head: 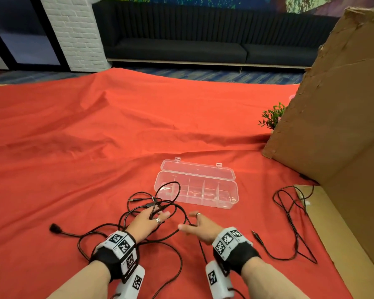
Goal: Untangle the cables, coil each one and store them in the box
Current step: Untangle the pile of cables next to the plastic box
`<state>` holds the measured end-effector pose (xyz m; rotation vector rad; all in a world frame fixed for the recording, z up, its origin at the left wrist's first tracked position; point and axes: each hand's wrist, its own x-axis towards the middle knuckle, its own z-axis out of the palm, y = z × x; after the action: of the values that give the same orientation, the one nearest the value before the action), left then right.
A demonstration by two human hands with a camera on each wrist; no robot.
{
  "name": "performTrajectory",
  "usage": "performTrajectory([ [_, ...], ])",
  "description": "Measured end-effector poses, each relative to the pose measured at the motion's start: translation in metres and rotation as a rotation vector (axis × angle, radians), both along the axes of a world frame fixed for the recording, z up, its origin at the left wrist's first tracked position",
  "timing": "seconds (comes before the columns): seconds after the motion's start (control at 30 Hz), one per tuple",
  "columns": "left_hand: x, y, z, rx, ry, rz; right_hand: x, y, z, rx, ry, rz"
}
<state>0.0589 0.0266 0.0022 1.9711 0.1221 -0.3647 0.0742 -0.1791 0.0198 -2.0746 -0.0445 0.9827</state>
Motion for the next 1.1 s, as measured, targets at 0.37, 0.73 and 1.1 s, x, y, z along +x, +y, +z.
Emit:
performTrajectory([
  [0.37,-0.002,0.006,0.005,0.209,-0.112,0.147,0.031,-0.04,0.099,0.465,-0.636,-0.519],
  [0.73,0.013,0.041,0.011,0.177,0.01,-0.356,0.036,-0.067,0.195,0.938,-0.712,-0.802],
  [1.1,0.032,-0.064,0.092,-0.158,-0.074,-0.519,0.023,-0.029,0.196,0.877,-0.602,-0.611],
])
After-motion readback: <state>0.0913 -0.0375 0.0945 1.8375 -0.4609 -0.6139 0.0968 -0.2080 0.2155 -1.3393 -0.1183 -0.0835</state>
